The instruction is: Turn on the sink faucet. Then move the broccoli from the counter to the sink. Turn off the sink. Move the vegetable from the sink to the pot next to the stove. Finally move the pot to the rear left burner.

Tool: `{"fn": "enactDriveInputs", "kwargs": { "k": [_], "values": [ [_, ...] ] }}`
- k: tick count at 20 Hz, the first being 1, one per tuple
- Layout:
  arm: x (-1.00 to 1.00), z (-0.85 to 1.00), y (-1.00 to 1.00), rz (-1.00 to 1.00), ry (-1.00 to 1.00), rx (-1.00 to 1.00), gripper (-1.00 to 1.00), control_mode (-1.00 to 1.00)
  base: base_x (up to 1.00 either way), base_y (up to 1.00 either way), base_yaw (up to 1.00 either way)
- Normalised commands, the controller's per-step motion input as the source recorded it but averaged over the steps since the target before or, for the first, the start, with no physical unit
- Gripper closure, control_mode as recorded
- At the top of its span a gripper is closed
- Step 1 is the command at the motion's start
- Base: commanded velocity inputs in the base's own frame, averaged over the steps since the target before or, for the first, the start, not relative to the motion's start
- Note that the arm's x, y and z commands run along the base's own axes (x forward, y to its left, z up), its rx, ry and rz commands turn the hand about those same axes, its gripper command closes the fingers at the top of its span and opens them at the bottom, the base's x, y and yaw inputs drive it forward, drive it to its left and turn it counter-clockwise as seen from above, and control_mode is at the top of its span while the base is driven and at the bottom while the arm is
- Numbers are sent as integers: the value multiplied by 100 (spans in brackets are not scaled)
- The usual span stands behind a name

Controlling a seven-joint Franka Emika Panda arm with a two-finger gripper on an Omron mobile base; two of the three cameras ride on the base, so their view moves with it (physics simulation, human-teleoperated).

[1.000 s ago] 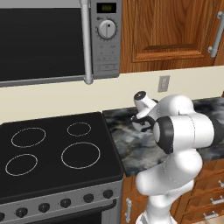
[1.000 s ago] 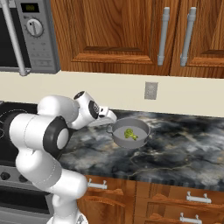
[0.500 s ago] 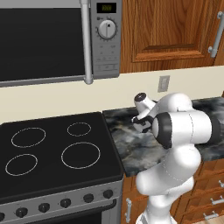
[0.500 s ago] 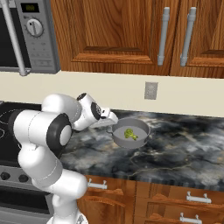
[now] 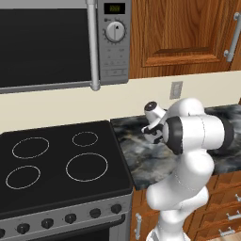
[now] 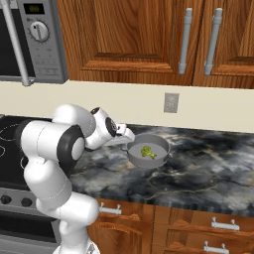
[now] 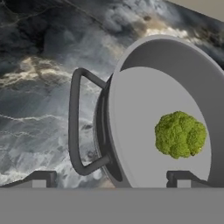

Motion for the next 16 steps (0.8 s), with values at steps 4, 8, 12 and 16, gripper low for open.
{"fn": "enactDriveInputs", "kwargs": {
  "k": [4,8,12,16],
  "values": [
    [10,-7,-8,0,0,0,-100,-100,0,0,0],
    [10,-8,-6,0,0,0,-100,-100,0,0,0],
    [7,-6,-3,0,0,0,-100,-100,0,0,0],
    [2,-6,-4,0,0,0,-100,-100,0,0,0]
  ]
}}
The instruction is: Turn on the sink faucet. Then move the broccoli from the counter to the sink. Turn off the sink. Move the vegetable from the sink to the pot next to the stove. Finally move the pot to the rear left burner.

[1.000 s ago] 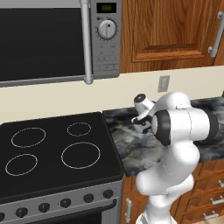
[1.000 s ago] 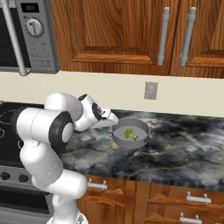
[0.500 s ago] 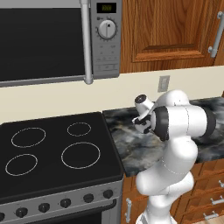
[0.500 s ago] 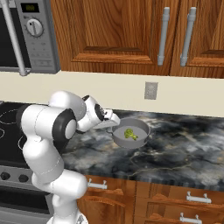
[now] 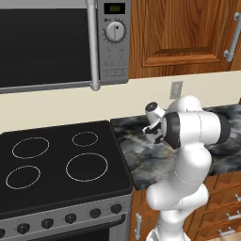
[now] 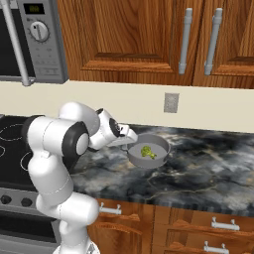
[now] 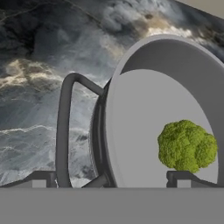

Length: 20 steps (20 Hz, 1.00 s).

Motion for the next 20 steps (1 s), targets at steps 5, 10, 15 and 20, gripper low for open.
{"fn": "enactDriveInputs", "kwargs": {
  "k": [5,10,15,20],
  "values": [
    [0,-6,-5,0,0,0,-100,-100,0,0,0],
    [1,-5,-1,0,0,0,-100,-100,0,0,0],
    [2,-7,0,0,0,0,-100,-100,0,0,0],
    [2,-9,0,0,0,0,-100,-100,0,0,0]
  ]
}}
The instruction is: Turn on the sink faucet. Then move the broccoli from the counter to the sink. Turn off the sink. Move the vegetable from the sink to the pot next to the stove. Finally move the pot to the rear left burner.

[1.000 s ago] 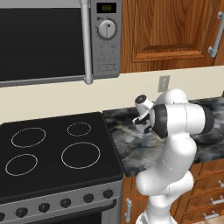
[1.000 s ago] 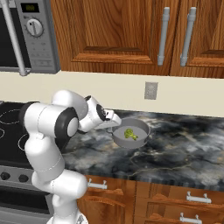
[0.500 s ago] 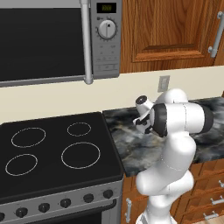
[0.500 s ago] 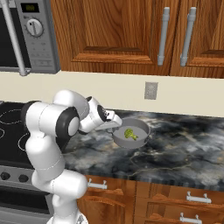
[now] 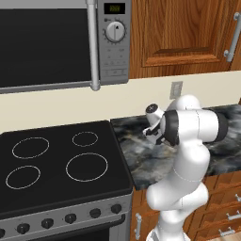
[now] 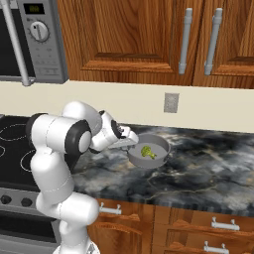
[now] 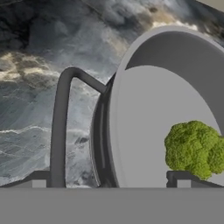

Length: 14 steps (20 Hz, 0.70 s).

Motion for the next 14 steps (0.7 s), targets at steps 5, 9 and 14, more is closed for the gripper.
{"fn": "enactDriveInputs", "kwargs": {
  "k": [5,9,14],
  "values": [
    [0,-13,0,0,0,0,100,-100,0,0,0],
    [3,-5,-1,0,0,0,100,-100,0,0,0],
    [1,-1,0,0,0,0,100,-100,0,0,0]
  ]
}}
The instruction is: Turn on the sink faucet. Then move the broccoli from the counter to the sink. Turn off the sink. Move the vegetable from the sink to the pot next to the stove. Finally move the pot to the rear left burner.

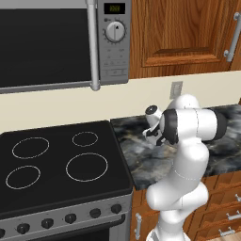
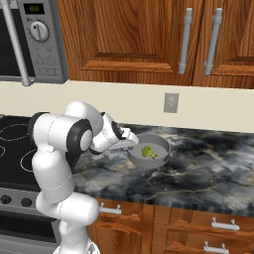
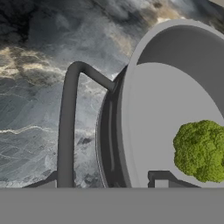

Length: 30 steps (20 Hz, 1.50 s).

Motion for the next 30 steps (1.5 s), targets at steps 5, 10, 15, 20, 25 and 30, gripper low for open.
{"fn": "enactDriveInputs", "kwargs": {
  "k": [5,10,15,20,25,30],
  "values": [
    [-1,0,0,0,0,0,100,-100,0,0,0],
    [-25,7,16,0,-3,0,100,-100,0,0,0],
    [-43,20,28,2,-7,-3,100,-100,0,0,0],
    [-43,25,42,11,-2,-8,100,-100,0,0,0],
    [-35,30,56,19,0,-13,100,-100,0,0,0],
    [-30,33,61,23,0,-13,100,-100,0,0,0]
  ]
}}
